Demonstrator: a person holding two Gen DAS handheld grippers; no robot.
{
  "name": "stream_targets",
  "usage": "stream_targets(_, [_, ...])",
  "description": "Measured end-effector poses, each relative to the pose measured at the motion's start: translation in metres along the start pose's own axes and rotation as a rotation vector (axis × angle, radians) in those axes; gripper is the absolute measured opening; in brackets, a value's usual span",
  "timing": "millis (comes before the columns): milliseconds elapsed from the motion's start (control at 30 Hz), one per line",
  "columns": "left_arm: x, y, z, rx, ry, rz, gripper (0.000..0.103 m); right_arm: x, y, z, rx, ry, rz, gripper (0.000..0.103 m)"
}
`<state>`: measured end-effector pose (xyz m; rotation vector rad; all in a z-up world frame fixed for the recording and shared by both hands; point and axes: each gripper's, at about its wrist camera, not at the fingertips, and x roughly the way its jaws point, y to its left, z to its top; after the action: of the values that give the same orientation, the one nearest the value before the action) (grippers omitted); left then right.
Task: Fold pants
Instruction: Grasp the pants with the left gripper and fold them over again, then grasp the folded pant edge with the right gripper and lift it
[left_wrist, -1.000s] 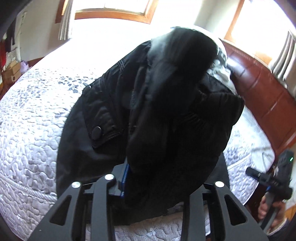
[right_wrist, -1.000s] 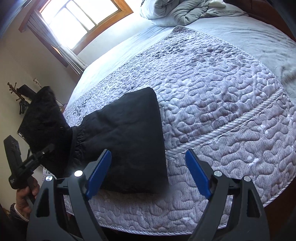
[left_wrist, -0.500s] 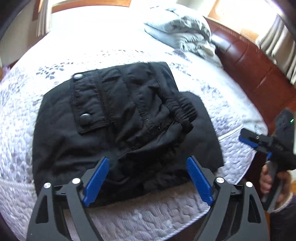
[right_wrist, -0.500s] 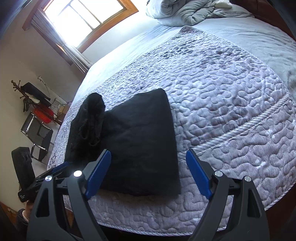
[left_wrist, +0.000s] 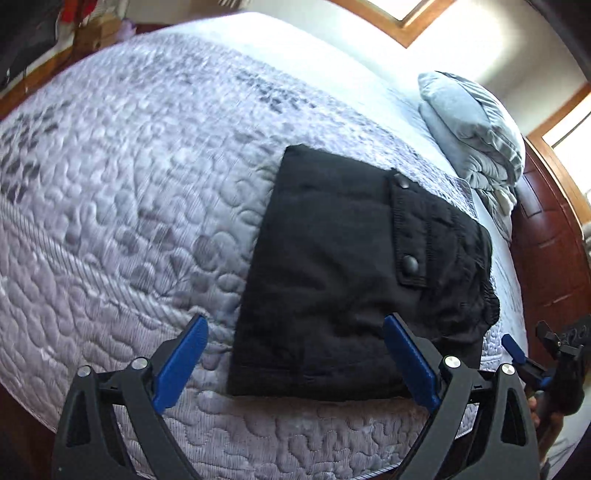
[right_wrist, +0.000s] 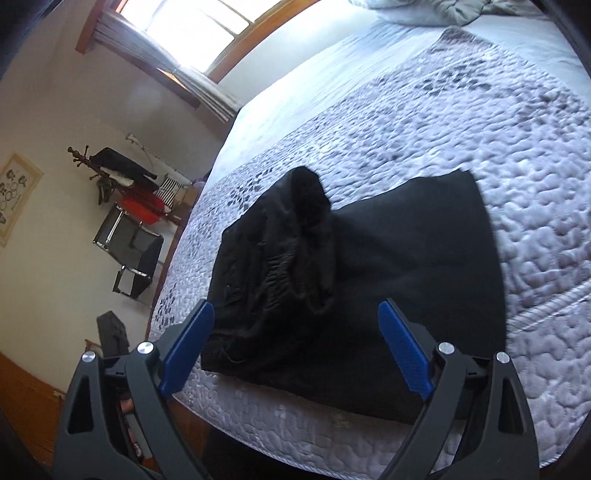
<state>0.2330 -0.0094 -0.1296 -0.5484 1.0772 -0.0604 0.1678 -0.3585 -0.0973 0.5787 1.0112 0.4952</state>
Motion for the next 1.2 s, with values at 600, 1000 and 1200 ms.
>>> stream_targets(600, [0.028,0.033,-0.014,-0.062,0.121,-0.067,0.098,0.068,-0.028,0.008,0.257,0.123,0.142,0.092])
stream_targets(1000, [0.031,0.031,-0.014,-0.056,0.134,-0.064,0.099,0.092,-0.021,0.014,0.224,0.159,0.173,0.067])
stream_targets(1200, [0.033,0.029,-0.014,-0.055,0.137,-0.059,0.099,0.088,-0.027,0.009,0.262,0.148,0.17,0.048])
